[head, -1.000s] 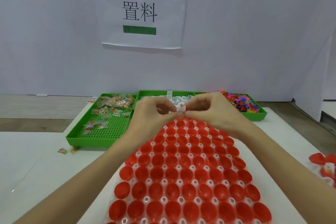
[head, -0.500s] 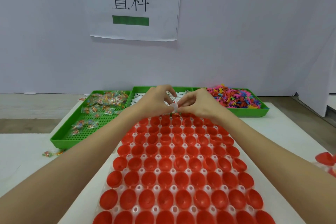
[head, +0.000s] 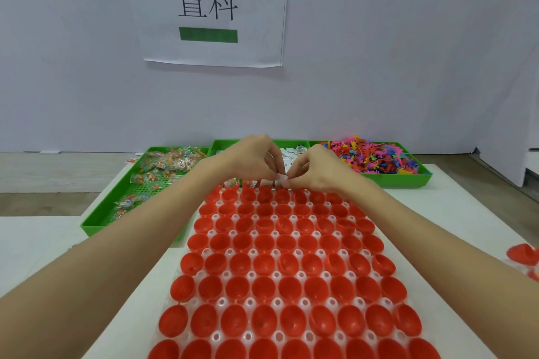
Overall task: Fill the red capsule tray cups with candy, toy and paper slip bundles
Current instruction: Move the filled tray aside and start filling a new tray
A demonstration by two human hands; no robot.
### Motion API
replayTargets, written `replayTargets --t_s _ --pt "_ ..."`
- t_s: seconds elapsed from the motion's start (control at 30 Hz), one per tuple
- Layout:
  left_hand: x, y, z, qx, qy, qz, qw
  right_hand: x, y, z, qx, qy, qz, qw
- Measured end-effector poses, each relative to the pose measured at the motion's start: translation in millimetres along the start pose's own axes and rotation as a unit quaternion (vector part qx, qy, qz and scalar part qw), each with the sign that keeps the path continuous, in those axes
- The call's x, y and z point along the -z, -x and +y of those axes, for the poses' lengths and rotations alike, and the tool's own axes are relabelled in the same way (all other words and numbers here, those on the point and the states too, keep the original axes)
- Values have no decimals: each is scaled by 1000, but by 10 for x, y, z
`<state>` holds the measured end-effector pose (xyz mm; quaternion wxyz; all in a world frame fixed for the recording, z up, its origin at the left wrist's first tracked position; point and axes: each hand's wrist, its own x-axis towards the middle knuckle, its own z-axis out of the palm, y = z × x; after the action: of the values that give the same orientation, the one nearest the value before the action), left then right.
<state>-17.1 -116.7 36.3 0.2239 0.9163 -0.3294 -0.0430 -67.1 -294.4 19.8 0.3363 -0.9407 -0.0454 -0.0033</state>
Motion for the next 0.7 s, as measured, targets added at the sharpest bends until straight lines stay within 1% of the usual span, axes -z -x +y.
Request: replayTargets --t_s 0.13,0.37,0.47,0.57,0.7 --pt "-39 -19 29 -10 -21 22 999 94 20 -12 4 -10 -30 999" --pt "-70 -25 54 -7 -34 33 999 26 -44 -35 -9 6 -13 1000" --pt "-38 -32 38 3 -32 18 999 3 -99 -74 -23 21 -15 999" --pt "19 -44 23 17 -20 -7 1000 9 -172 -150 -42 58 -41 997" --pt "7 -46 43 11 -20 3 1000 28 -232 -249 -89 111 -90 986"
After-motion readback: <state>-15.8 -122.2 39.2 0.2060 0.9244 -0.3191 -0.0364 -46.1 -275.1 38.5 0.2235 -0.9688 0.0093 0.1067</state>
